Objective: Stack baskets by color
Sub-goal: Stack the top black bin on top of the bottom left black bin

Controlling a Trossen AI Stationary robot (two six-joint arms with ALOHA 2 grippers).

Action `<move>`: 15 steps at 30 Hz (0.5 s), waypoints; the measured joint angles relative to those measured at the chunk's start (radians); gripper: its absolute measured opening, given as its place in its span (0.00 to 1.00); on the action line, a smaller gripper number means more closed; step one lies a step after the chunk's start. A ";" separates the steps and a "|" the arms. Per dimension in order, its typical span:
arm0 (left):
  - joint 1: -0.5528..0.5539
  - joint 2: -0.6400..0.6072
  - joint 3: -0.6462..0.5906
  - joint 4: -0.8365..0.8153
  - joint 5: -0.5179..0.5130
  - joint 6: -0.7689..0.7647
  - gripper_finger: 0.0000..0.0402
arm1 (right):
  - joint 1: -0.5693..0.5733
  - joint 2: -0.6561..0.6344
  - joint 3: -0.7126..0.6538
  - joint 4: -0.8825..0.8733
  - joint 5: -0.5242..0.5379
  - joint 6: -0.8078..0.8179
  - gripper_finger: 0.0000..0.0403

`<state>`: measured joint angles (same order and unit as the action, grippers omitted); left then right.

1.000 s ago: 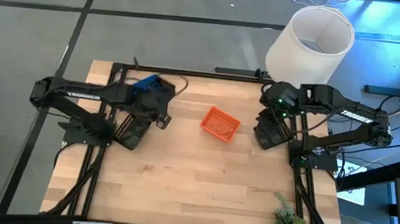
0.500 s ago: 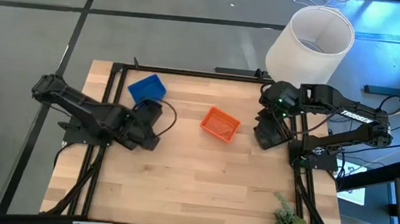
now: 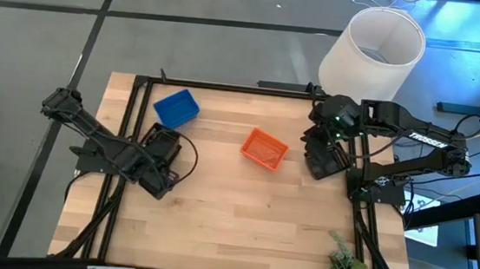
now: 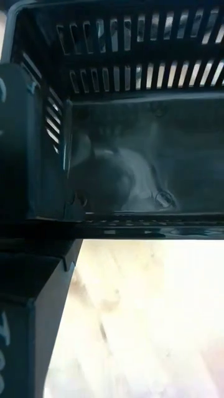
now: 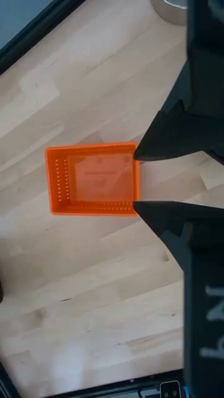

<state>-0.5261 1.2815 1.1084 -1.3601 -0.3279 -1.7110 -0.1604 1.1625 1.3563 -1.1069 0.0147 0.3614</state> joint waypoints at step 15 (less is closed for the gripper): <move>-0.018 0.209 0.000 -0.091 -0.021 -0.015 0.00 | 0.000 0.000 0.000 0.000 0.000 -0.006 0.28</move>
<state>-0.5438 1.4901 1.1084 -1.4513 -0.3492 -1.7264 -0.1604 1.1625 1.3563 -1.1069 0.0147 0.3554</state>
